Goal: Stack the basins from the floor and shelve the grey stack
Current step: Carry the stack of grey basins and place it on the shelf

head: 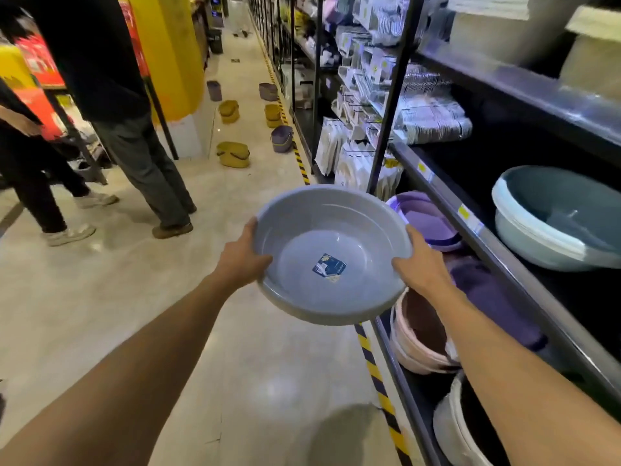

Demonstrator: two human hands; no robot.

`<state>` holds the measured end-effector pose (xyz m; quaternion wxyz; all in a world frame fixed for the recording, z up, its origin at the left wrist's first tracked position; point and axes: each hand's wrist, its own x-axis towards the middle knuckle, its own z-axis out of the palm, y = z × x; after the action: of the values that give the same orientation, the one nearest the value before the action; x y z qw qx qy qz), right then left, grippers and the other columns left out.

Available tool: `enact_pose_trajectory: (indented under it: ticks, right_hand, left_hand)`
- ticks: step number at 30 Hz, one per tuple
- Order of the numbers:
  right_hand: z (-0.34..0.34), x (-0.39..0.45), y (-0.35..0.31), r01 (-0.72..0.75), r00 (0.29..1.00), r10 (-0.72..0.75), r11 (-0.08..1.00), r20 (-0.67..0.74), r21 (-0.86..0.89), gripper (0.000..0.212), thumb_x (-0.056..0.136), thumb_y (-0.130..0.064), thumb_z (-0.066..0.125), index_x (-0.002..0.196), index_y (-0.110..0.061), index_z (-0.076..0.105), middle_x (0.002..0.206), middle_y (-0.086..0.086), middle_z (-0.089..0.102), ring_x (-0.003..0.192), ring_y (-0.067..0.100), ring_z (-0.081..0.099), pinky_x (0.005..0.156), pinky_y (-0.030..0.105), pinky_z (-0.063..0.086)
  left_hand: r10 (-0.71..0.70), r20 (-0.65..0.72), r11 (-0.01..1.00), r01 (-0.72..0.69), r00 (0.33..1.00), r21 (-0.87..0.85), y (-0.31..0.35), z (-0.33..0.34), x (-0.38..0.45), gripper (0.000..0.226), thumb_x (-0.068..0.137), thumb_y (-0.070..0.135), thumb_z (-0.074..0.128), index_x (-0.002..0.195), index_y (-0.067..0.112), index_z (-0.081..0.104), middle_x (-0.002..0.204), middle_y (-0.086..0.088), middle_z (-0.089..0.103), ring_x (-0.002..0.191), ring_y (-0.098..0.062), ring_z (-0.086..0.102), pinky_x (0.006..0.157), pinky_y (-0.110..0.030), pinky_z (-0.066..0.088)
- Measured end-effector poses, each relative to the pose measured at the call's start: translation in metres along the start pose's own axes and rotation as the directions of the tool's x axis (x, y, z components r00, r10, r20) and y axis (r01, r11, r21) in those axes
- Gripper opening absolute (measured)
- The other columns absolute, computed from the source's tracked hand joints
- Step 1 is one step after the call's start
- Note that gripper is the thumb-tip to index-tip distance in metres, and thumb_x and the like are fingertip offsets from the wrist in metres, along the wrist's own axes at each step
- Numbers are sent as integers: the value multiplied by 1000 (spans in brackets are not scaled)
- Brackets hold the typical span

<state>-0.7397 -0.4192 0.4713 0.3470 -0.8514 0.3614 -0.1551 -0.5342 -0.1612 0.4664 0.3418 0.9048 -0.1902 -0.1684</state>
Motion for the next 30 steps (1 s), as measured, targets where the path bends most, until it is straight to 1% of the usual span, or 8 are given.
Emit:
enact_pose_trajectory:
  ticks: [3,6,9,12,18,24,27,30]
  right_hand:
    - [11,53,0,-10,1000,10,1000,12,-22,75,81,-16,64,147,-36,34,115,3,54,95,21,40,81,34,34]
    - [25,104,-2,-25,1000,25,1000,4,-16,74,79,-18,64,145,-38,36,107,0,50,97,21,39,81,35,35]
    - [38,154,-7,-55,998,55,998,11,-19,74,78,-20,61,143,-42,36,109,1,54,99,23,43,82,36,37]
    - [49,204,-14,-72,997,73,997,12,-30,73,78,-20,59,142,-44,35,116,4,60,103,28,52,81,35,37]
    - [65,281,-31,-97,995,98,995,10,-31,70,73,-19,58,134,-47,38,109,3,62,103,34,53,88,49,48]
    - [83,346,-26,-83,996,84,995,11,-48,65,72,-15,57,126,-46,40,98,3,61,88,33,57,73,44,50]
    - [98,378,-15,-101,995,101,994,22,-31,73,73,-17,57,134,-51,34,99,5,61,88,32,55,71,39,47]
    - [115,409,-4,-96,994,97,995,56,-11,73,73,-16,55,136,-49,36,94,1,58,78,21,54,55,27,38]
  left_hand:
    - [16,-2,1000,-16,1000,11,7,1,49,93,81,25,69,151,44,12,113,3,50,83,-21,63,56,-29,56]
    - [21,7,999,-21,1000,30,11,3,102,93,79,27,68,151,44,12,119,-5,56,92,-31,64,73,-42,62]
    - [35,28,999,-36,999,35,16,4,158,95,76,30,67,152,42,12,122,-9,60,96,-37,65,81,-47,60]
    - [62,32,997,-64,998,37,22,5,212,97,70,36,62,154,36,13,124,-16,62,101,-42,64,86,-48,57]
    - [75,14,995,-75,997,66,35,4,303,91,82,22,67,155,32,15,122,-19,64,103,-44,62,85,-43,50]
    - [75,29,995,-76,997,59,43,11,367,92,80,20,67,154,32,16,125,-16,62,105,-44,61,84,-41,49]
    - [38,52,998,-41,998,57,44,22,392,93,77,20,64,153,38,14,115,-14,67,90,-42,66,84,-45,55]
    - [-1,65,999,-1,998,34,40,35,417,93,74,18,62,152,38,15,107,-10,67,78,-39,68,76,-47,59]
